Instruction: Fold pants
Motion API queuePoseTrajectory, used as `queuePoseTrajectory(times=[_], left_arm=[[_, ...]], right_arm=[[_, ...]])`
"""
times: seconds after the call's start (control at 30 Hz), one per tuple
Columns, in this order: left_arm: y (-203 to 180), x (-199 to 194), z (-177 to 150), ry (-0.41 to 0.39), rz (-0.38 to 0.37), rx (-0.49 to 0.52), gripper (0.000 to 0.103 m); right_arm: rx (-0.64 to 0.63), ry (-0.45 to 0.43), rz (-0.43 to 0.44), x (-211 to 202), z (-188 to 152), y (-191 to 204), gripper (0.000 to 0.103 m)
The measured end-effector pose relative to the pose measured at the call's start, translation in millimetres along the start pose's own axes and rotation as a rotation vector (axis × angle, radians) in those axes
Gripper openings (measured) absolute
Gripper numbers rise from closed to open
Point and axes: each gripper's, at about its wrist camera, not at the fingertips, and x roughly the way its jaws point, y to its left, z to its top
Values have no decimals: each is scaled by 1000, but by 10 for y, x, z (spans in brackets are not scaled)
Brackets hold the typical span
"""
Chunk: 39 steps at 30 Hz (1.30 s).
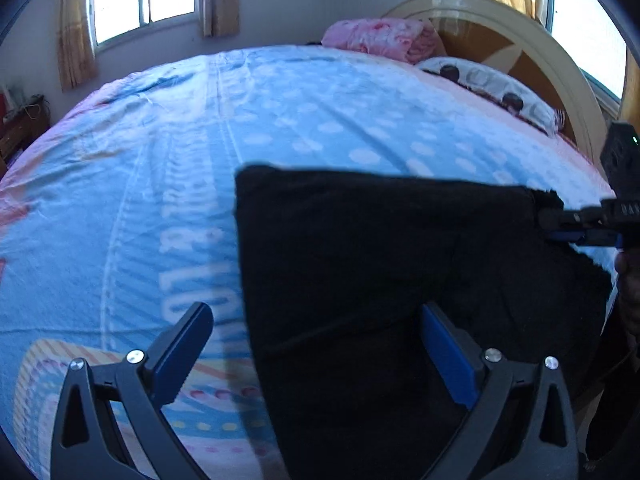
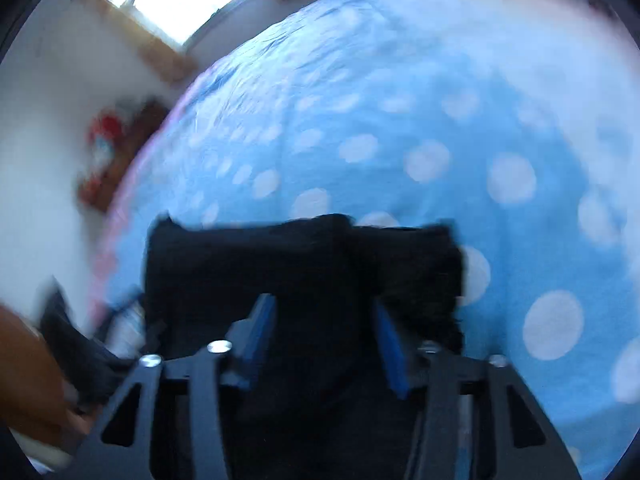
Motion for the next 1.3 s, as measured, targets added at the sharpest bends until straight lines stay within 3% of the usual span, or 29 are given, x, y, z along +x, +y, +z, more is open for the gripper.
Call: queuePoseTrajectory(times=[0.13,0.17,0.27,0.33,0.4,0.47,0.53,0.63,0.77,0.93,1.0,1.13,1.2,1.3], left_arm=[[119,-120,218,-81,76,29,103],[183,-92,289,-83,93,18,103],[292,126,393,-46,144,24,103],[339,284,449,-20,150,19,103],[377,430,432,20,134,10,103],[385,488,446,14,124,2,103],[391,531,472,25,118,-8,103],[427,468,501,31,111,-26,103],[427,-1,375,-42,119,-36,103],[327,-476,-76,-56,61,-47,103],[248,-488,-222,-37,60,-46,103],[76,-285,-471,42,65,-38,103],[66,-190,-533,63,57,-54,103],[69,-166,-529,67,53,-63,103]], right_arm=[[-72,-38,-64,-263,-90,227,47],[-88,-63,-58,-327,-113,317,52],[-117,-83,10,-297,-71,576,55],[-171,-51,75,-133,-47,829,59],[-238,-28,30,119,-36,1001,60],[-212,31,-81,416,19,935,60],[-164,21,-40,488,101,813,60],[-179,23,-49,461,111,839,60],[-223,-21,-84,235,-29,955,60],[-283,-85,25,-236,-448,1062,61],[-311,-56,71,-252,-647,1116,62],[-344,13,70,-45,-912,1119,62],[-306,36,-8,132,-942,996,62],[-233,36,40,228,-886,808,62]])
